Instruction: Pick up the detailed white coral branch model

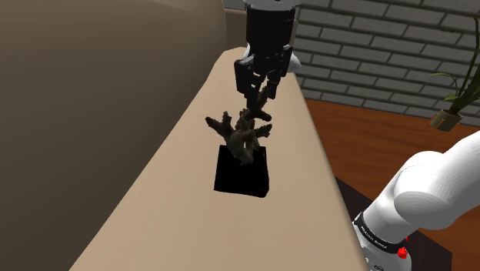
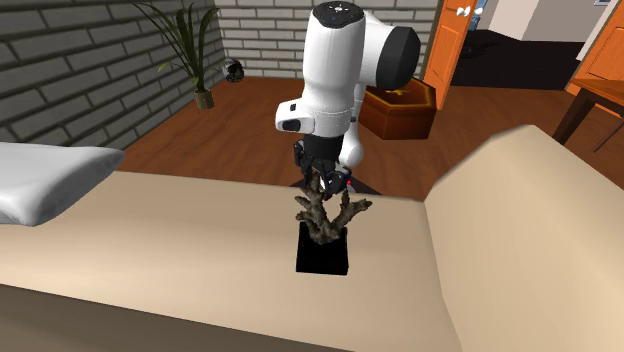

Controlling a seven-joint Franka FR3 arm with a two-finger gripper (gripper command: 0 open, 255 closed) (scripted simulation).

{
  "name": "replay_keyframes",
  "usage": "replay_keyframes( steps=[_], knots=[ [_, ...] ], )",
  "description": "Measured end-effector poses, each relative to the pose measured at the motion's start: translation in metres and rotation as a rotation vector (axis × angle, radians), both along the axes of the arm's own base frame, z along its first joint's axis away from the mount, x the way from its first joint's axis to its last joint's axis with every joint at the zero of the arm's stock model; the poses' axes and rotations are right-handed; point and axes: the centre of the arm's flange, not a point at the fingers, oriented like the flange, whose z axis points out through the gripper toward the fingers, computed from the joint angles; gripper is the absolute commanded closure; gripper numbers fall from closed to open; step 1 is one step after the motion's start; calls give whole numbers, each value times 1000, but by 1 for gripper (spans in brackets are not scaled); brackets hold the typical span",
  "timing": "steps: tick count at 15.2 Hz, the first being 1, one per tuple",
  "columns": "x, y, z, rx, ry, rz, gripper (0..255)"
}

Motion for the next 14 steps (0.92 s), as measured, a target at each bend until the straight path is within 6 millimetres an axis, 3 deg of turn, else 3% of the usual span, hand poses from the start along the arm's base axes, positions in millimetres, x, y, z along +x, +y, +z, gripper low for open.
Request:
replay_keyframes(
  steps=[14],
  knots=[
    [0,0,70,0,1,0,255]
  ],
)
